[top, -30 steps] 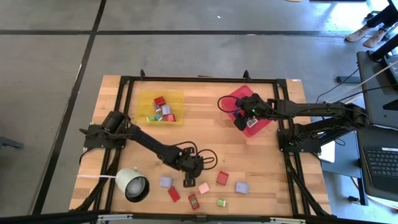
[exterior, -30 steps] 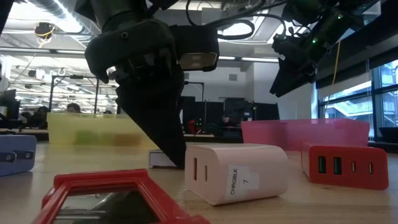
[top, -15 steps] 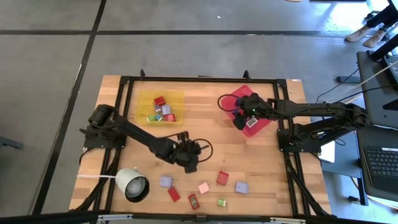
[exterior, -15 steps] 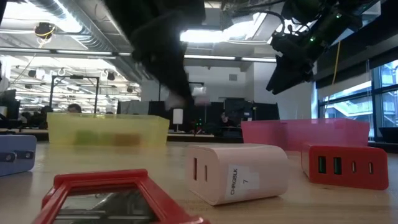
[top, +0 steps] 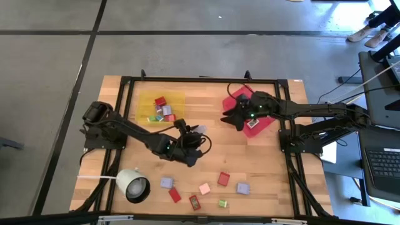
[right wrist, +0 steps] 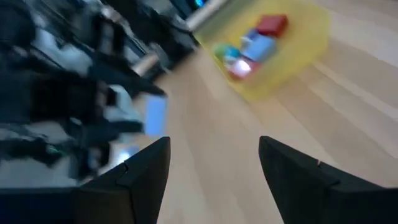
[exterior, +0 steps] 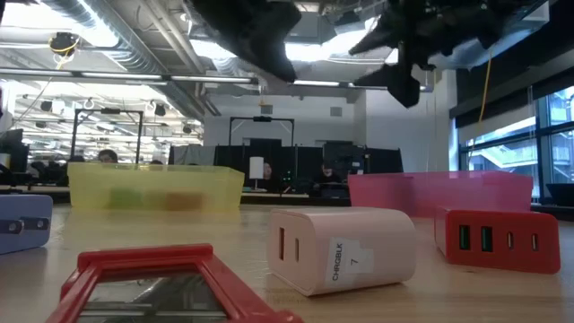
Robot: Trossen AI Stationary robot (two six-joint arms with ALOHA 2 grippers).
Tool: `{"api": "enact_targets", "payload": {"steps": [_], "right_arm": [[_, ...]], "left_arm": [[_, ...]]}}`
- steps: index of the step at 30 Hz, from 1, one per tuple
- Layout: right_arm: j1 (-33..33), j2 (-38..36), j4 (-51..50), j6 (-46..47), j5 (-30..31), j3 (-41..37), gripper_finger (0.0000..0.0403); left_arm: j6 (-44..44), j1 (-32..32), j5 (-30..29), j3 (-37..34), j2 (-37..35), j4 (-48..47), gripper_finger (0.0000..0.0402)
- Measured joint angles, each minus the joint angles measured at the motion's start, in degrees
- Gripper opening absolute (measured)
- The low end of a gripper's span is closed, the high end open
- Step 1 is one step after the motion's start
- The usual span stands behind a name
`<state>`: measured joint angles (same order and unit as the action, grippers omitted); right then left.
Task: Pick & Place Office items
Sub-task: Put the white digital clock into the pink bin
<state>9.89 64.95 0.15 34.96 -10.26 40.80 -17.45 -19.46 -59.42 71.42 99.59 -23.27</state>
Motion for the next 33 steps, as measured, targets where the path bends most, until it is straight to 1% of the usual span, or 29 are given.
{"api": "enact_targets", "payload": {"steps": [2, 6, 11, 14, 19, 22, 33], "right_arm": [[0.0, 0.0, 2.3, 1.8, 0.3, 0.0, 0.0249], [-0.7, 0.0, 4.2, 2.0, 1.3, 0.0, 0.0249], [-1.5, 0.0, 4.5, 1.9, 2.2, 0.0, 0.0249], [-1.9, 0.1, 4.7, 1.7, 2.3, 0.0, 0.0249], [-2.1, 0.5, 5.5, 1.7, 2.3, 0.0, 0.0249], [-2.1, 1.4, 7.9, 1.7, 2.3, 0.0, 0.0249], [-2.1, 7.5, 17.5, 0.5, 2.3, 0.0, 0.0248]], "left_arm": [[4.1, 0.6, -0.9, 0.0, 0.0, 4.2, 0.0158], [13.8, 2.4, -1.8, 0.0, 0.0, 13.3, 0.0159], [18.9, 5.2, -0.9, 0.1, 0.0, 20.7, 0.0159], [19.8, 6.8, 0.2, 0.1, 0.0, 21.8, 0.0159], [18.4, 8.8, 5.2, 0.1, 0.0, 21.8, 0.0159], [18.2, 9.7, 6.7, 0.1, 0.0, 21.8, 0.0159], [20.2, 10.3, 7.1, 0.1, 0.0, 22.3, 0.0159]]}}
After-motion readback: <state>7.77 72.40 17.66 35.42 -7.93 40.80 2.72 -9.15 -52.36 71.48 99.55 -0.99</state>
